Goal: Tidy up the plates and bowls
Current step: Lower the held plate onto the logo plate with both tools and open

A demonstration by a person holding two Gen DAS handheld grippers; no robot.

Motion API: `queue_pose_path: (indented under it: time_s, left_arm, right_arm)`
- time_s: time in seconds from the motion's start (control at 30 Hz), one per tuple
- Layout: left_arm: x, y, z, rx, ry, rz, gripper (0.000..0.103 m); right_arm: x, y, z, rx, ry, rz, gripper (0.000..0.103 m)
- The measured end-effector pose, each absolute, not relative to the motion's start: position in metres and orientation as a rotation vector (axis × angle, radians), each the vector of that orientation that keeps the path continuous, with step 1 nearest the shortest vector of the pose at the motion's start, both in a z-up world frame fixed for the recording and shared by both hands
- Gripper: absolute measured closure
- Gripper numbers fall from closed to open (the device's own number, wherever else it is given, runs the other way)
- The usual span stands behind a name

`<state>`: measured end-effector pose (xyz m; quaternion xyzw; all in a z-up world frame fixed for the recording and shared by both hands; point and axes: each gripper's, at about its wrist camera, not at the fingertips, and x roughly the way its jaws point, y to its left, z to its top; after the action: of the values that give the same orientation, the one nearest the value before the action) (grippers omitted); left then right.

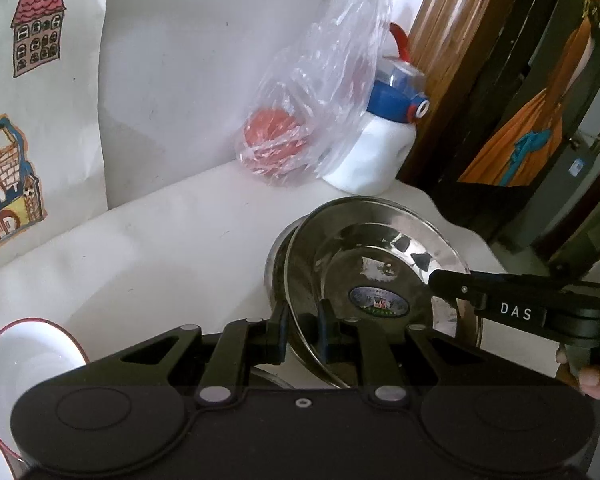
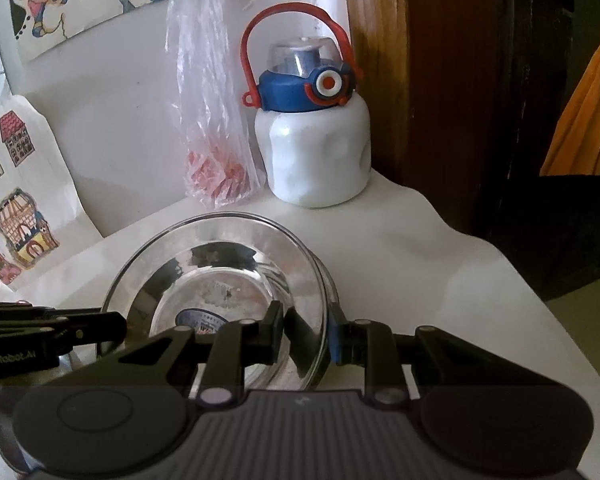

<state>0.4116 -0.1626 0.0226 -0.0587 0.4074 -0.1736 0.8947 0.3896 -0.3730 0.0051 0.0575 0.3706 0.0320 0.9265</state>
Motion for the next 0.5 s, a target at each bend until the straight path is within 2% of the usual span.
queue_pose_path:
  time_s: [0.5]
  left_arm:
    - [0.415,-0.161,0.017,-0.101,0.863,-0.331,0.086]
  right_arm:
    - [0.392,-0.357,0.0,0.036,0.75,0.062,0.076]
